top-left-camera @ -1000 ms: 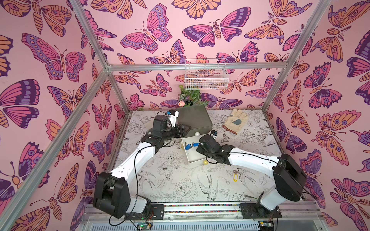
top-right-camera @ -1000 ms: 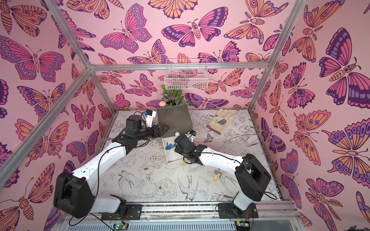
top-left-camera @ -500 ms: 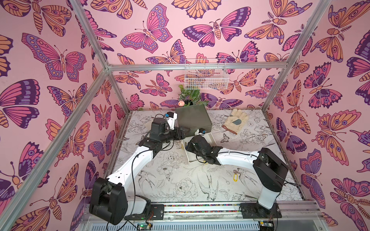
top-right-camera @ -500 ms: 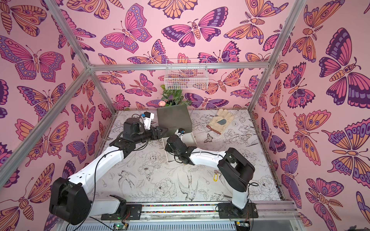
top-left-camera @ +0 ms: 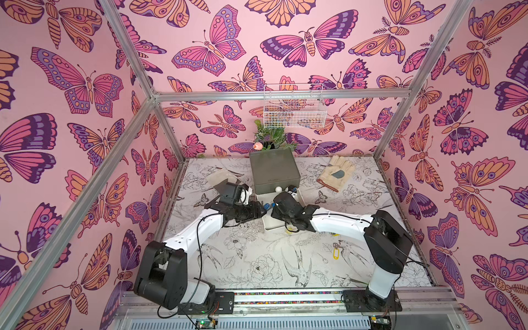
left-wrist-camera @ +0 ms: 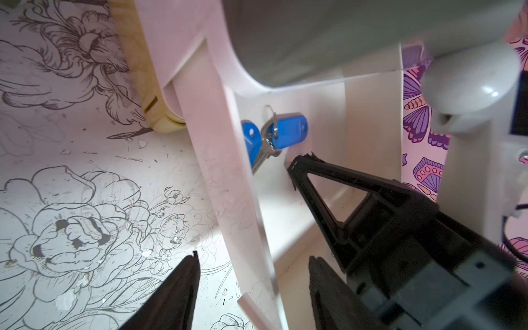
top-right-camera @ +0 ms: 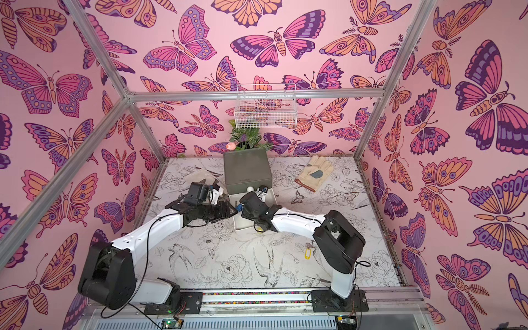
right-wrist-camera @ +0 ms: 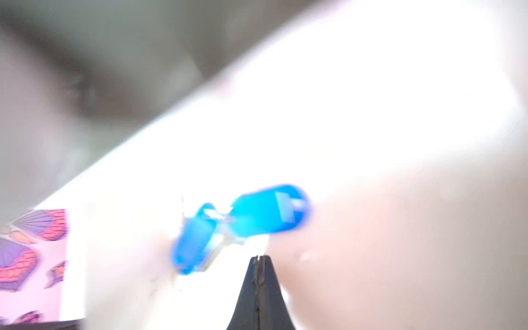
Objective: Take the keys out of the drawer
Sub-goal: Pick up the key from the drawer.
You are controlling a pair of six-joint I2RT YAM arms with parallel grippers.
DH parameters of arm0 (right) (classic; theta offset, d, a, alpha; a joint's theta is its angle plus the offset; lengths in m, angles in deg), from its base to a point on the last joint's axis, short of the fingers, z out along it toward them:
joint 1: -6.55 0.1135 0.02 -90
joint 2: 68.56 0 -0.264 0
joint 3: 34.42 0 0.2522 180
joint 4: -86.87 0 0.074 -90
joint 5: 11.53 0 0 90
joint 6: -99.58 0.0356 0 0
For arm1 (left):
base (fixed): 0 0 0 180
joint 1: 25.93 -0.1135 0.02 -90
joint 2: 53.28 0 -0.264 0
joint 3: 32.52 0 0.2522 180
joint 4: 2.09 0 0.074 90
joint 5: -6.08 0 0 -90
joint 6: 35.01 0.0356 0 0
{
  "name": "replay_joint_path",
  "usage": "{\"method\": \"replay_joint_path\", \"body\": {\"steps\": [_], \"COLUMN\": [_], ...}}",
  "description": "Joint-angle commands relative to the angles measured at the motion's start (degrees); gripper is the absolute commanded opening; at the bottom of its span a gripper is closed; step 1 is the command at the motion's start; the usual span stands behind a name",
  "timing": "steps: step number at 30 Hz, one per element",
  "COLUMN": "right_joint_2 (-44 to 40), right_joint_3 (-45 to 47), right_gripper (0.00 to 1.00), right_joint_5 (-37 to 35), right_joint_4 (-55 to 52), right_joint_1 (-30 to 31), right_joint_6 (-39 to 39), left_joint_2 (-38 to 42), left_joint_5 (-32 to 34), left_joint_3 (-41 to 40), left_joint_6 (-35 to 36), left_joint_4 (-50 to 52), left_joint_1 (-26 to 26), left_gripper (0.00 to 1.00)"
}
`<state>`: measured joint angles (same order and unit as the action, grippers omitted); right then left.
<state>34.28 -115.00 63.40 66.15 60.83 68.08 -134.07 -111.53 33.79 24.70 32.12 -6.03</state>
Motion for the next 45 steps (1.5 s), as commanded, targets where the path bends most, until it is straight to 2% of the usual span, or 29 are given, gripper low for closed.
{"method": "replay_joint_path", "body": {"steps": [1,5,9,12,14,19,25,27,34,40,45], "right_joint_2": [-5.9,-10.7,-10.4,-8.6,-7.5,-5.8,-2.7,-2.0,0.1,2.3,4.4], "right_joint_3": [2.5,3.3,1.1,-2.7,-4.6,-6.7,-6.2,-5.8,-5.4,-5.8,-6.7], "right_gripper": [0.0,0.0,0.03,0.12,0.14,0.25,0.23,0.24,0.3,0.3,0.28], "right_joint_5": [-1.1,-1.0,0.2,3.1,4.2,3.2,5.1,5.1,6.0,6.9,8.4], "right_joint_4": [-12.1,-12.2,-8.2,-10.5,-12.3,-12.1,-5.5,-3.6,-0.1,1.2,-1.9], "right_joint_1": [0.3,0.5,0.4,0.3,0.3,0.0,-1.9,-1.9,-2.5,-3.3,-3.4], "right_joint_6": [1.8,-0.9,-5.0,-8.0,-8.8,-10.9,-11.9,-12.5,-13.8,-13.8,-12.5], "left_joint_2": [0.4,0.8,1.4,2.5,3.5,5.9,7.3,9.8,10.9,11.5,11.5], "left_joint_5": [-0.1,-1.0,-1.2,-1.0,-0.6,-0.1,-0.7,-1.1,-0.3,-0.5,-0.1], "left_joint_3": [1.0,1.3,1.4,1.1,0.6,-0.7,-1.2,-1.3,-1.5,-1.7,-1.6], "left_joint_6": [0.2,0.2,0.2,0.2,0.1,0.2,0.9,1.3,1.5,2.1,2.7], "left_joint_4": [2.1,2.1,2.1,2.1,2.3,3.1,5.4,6.0,7.6,8.6,9.1], "left_joint_1": [-0.1,-0.1,-0.2,-0.2,-0.2,-0.5,-0.7,-0.7,-1.2,-1.5,-1.6], "left_gripper": [0.66,0.66,0.66,0.66,0.66,0.66,0.66,0.65,0.65,0.66,0.66]}}
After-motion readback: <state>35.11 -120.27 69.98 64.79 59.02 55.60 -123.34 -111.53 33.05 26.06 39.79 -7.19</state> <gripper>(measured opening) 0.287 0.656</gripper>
